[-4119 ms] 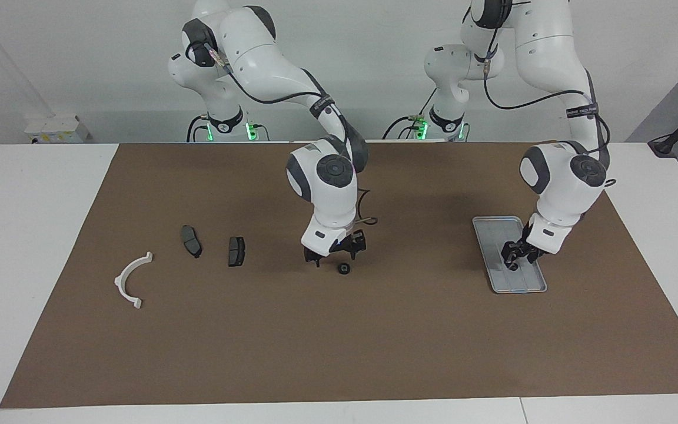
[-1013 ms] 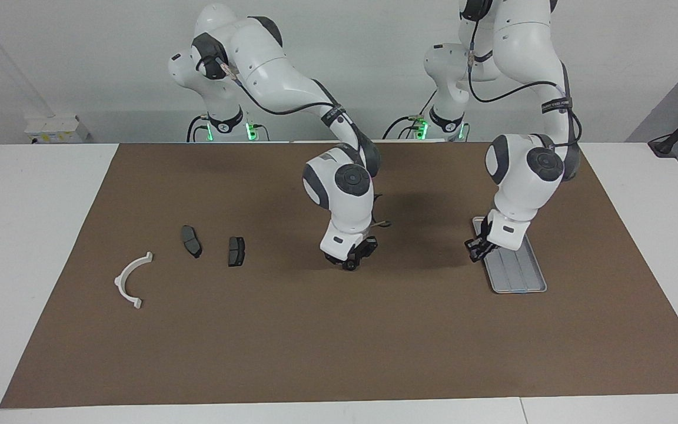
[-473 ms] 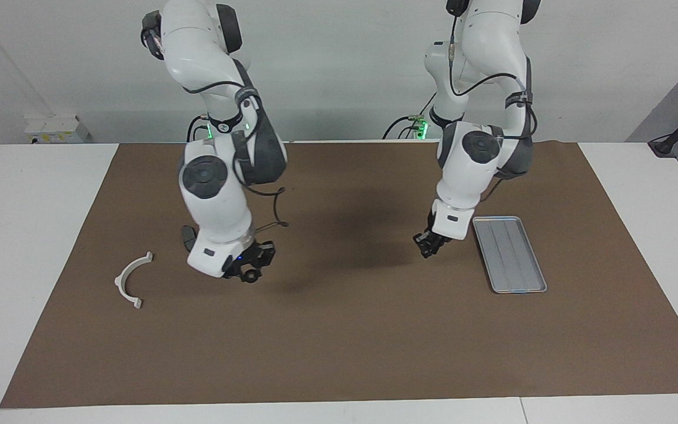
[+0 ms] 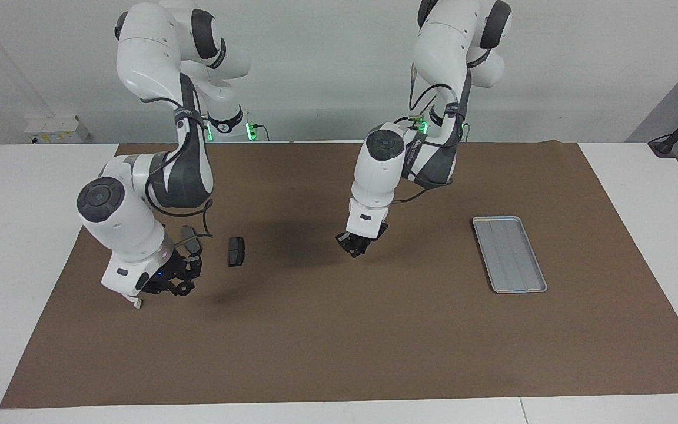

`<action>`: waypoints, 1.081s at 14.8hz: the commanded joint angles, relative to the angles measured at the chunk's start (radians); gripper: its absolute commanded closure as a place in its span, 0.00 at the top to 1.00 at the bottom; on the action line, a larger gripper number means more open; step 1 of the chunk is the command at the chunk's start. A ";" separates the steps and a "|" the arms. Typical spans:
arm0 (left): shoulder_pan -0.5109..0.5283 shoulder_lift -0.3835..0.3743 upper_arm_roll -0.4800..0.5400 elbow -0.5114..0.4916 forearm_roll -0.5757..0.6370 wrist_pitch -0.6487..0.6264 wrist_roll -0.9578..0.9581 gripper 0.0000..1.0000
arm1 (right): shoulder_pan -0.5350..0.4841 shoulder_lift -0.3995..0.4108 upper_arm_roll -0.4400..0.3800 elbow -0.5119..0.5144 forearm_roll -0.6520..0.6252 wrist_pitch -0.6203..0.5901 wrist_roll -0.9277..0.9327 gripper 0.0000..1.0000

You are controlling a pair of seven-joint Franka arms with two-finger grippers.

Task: Place bearing gear from tray to pile

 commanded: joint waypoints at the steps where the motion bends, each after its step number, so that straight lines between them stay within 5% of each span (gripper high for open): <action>1: -0.068 0.179 0.033 0.211 0.000 -0.095 -0.051 0.00 | -0.018 -0.016 0.016 -0.110 0.010 0.097 -0.036 0.00; 7: -0.076 0.183 0.041 0.213 -0.026 -0.077 -0.141 0.00 | -0.044 -0.033 0.016 -0.244 0.010 0.223 -0.092 0.00; 16: -0.081 0.172 0.044 0.144 -0.025 -0.057 -0.159 0.00 | -0.140 -0.059 0.016 -0.290 0.011 0.211 -0.237 0.00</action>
